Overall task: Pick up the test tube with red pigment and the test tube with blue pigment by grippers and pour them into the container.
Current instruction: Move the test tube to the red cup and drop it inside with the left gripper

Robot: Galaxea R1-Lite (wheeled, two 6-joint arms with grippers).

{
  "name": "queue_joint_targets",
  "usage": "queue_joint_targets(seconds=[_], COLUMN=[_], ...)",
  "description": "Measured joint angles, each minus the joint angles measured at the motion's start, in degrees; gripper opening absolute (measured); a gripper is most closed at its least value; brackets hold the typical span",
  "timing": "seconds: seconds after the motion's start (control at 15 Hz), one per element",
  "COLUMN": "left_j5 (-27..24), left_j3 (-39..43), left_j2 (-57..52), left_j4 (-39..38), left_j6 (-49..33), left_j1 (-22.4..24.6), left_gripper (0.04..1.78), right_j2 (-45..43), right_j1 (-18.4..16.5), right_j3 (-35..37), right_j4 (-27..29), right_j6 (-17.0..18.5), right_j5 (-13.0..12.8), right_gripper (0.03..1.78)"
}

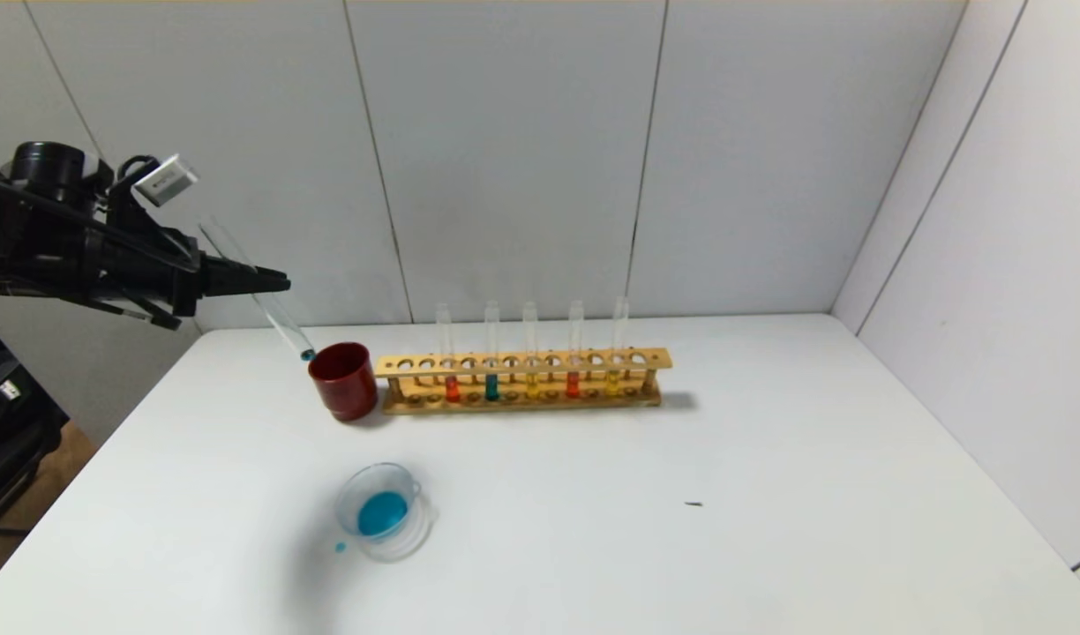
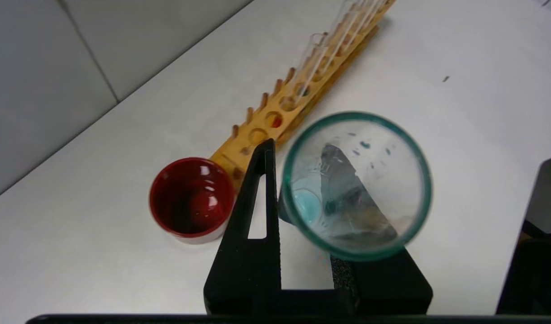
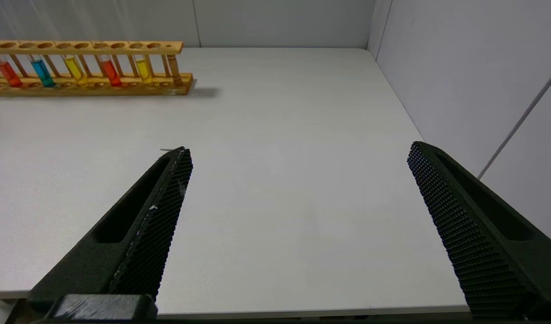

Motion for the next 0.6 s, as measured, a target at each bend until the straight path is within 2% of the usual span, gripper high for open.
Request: queue_joint_targets(seconds=[0.2, 0.33, 0.53, 0.6], left_j5=[5.3, 10.4, 13.0, 15.3], left_j3=[-2.9, -4.6, -5.7, -6.2], left_j2=[2.8, 4.6, 6.6, 7.4], left_j4=[0.4, -0.1, -3.0, -4.4], left_j6=[-1.7, -6.4, -7.5, -7.6], left_j1=[-1.3, -2.8, -4.0, -4.5], left_gripper=[0.34, 0.34, 0.34, 0.34], right_j2=[0.0, 0.0, 0.0, 0.0], right_j1=[0.0, 0.0, 0.0, 0.0], right_j3=[0.0, 0.0, 0.0, 0.0], right_j4=[0.0, 0.0, 0.0, 0.0], right_j6=[0.0, 0.0, 0.0, 0.0], right_j5=[0.0, 0.0, 0.0, 0.0], right_gripper=[1.75, 1.75, 1.75, 1.75])
